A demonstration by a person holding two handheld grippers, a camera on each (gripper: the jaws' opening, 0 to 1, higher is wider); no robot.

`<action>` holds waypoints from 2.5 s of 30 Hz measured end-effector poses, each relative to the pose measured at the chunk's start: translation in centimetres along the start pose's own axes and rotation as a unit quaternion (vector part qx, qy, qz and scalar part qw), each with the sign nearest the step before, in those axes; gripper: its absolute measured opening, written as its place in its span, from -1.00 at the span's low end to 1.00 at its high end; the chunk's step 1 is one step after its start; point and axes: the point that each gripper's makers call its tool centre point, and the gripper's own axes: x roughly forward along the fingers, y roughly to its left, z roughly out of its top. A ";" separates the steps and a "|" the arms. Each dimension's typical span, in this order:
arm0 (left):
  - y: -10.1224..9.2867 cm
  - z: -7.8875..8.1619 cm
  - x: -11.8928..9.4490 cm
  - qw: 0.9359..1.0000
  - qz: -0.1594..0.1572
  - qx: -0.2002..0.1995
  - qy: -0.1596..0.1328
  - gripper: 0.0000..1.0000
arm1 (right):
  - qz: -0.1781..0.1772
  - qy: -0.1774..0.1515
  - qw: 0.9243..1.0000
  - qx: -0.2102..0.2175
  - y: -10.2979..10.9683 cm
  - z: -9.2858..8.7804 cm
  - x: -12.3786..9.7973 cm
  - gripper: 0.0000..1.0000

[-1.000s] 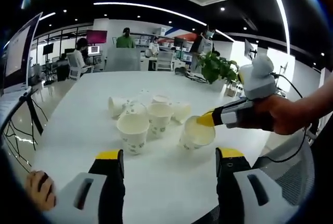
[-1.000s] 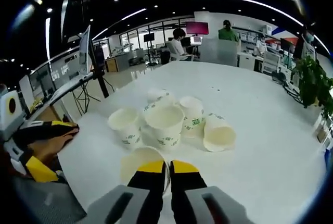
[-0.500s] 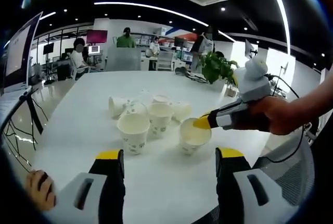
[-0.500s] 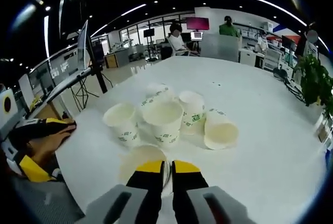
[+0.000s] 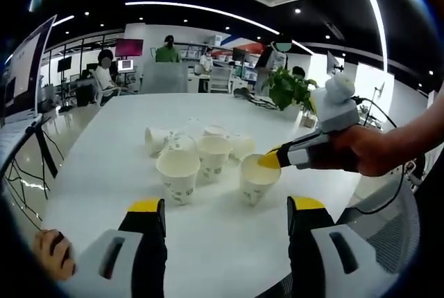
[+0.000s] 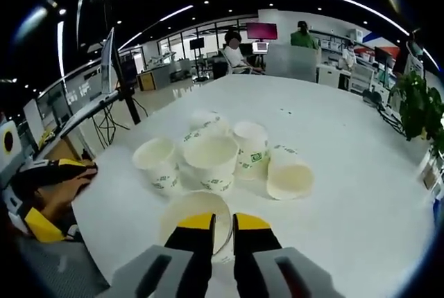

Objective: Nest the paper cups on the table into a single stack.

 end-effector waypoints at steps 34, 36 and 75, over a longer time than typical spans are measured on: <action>0.3 -0.2 0.1 1.000 0.004 -0.001 0.002 0.39 | 0.032 -0.005 0.999 0.005 -0.8 4.3 1.8 -0.12; 0.4 -0.3 0.0 1.000 0.005 -0.001 0.005 0.38 | 0.035 -0.004 0.999 0.010 -0.8 4.8 2.3 -0.12; 0.2 -0.6 0.2 1.000 -0.003 -0.006 0.011 0.32 | 0.034 0.091 0.993 0.074 -1.5 4.5 8.3 -1.00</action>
